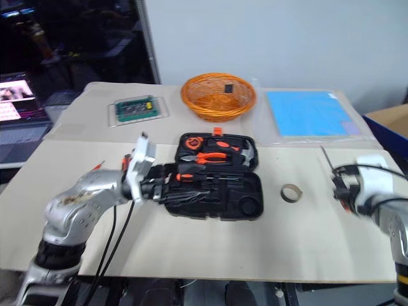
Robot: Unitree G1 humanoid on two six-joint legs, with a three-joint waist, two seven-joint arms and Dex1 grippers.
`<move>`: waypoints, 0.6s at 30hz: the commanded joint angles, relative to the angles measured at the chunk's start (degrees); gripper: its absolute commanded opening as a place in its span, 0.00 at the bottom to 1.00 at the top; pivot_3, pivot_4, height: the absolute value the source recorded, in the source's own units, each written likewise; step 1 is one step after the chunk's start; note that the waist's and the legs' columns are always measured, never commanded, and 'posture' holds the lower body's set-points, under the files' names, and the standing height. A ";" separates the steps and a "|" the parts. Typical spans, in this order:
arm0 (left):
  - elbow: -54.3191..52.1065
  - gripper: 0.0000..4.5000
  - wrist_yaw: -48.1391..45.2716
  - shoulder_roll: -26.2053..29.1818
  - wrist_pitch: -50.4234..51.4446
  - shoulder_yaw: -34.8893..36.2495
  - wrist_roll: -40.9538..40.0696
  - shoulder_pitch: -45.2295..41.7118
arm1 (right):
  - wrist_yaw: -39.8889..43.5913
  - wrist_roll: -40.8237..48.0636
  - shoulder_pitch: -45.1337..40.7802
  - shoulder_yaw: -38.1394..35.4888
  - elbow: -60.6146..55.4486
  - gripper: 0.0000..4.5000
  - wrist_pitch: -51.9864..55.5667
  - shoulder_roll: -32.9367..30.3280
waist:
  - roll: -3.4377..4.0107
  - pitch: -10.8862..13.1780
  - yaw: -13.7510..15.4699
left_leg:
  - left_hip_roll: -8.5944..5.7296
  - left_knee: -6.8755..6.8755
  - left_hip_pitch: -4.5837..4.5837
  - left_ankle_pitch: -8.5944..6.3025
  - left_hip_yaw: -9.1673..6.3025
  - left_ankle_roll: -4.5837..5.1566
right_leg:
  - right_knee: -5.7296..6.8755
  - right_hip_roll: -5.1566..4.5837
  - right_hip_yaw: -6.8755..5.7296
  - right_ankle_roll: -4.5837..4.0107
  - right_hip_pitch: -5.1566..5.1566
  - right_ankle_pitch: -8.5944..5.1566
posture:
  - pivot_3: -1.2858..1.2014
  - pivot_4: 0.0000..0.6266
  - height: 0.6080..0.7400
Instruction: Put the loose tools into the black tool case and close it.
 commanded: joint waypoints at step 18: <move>-7.78 0.84 -0.48 13.26 -1.26 18.87 -7.53 19.72 | 40.16 -25.41 -28.64 42.81 26.19 0.22 -46.63 8.25 | -0.41 0.66 2.62 | 0.06 0.02 -0.89 0.00 0.24 -0.02 | 0.18 -0.19 -0.22 -0.50 -0.95 0.17 | 0.52 0.24 1.00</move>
